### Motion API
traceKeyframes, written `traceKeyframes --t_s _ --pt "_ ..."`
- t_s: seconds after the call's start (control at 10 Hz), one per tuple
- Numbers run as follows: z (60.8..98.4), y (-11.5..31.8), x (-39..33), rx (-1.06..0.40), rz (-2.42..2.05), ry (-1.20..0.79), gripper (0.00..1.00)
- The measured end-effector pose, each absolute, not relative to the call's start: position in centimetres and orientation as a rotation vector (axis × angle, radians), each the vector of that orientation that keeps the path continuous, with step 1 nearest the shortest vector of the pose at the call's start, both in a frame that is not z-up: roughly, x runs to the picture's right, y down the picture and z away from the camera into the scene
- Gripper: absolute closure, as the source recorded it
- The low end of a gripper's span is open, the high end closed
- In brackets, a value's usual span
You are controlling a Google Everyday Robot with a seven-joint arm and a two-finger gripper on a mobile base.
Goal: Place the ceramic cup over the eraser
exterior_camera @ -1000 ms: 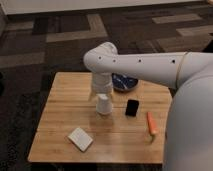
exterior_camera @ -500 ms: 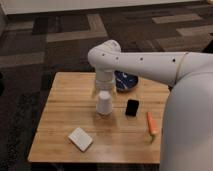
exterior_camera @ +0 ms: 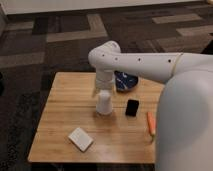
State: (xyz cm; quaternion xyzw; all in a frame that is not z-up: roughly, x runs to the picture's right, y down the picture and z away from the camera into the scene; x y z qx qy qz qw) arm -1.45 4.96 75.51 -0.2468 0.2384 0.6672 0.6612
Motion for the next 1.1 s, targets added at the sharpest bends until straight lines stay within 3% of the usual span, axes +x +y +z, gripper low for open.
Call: traceKeyframes --t_s 1.1 --pt "77.2 5.8 -0.7 -0.535 1.513 0.572 0.35"
